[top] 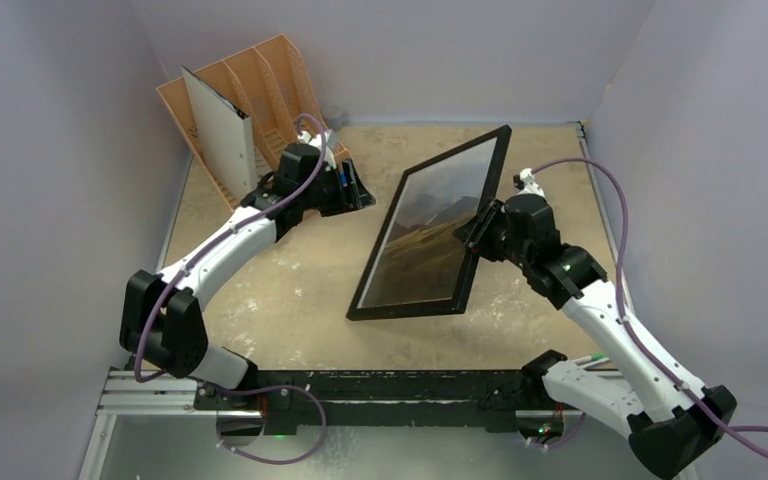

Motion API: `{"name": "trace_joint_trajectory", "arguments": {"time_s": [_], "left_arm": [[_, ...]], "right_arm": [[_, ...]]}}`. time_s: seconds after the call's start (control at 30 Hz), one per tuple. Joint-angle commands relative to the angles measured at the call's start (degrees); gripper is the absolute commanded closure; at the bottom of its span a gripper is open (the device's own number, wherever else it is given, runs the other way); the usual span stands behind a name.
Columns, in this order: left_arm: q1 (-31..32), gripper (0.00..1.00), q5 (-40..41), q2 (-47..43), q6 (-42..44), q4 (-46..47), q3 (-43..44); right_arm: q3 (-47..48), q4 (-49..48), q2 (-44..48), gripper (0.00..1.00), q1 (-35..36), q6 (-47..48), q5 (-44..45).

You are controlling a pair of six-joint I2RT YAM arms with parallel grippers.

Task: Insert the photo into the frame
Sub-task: Turn over the photo frame at the center of the board.

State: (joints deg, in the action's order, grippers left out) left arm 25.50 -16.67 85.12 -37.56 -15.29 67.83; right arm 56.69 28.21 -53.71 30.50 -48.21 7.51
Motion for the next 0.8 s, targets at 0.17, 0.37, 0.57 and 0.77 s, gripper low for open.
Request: {"name": "trace_joint_trajectory", "arguments": {"time_s": [0.17,0.37,0.57,0.77], "left_arm": [[-0.6,0.39,18.9,-11.7,-0.9,-0.1,-2.4],[-0.6,0.39,18.0,-10.9,-0.6,-1.9,-3.0],[-0.7,0.39,17.6,-9.9,-0.8,-2.0,-6.6],[-0.9,0.39,17.6,-8.3,-1.2,-2.0,-11.0]], "right_arm": [[-16.3,-23.0,0.3,0.74,-5.3,-1.7,-18.7],[-26.1,-34.9,-0.5,0.74,-10.6,0.3,-26.7],[-31.1,-38.8,-2.2,0.66,-13.9,3.6,-29.1],[-35.5,-41.6,-2.0,0.48,-15.0,4.4,-27.5]]}}
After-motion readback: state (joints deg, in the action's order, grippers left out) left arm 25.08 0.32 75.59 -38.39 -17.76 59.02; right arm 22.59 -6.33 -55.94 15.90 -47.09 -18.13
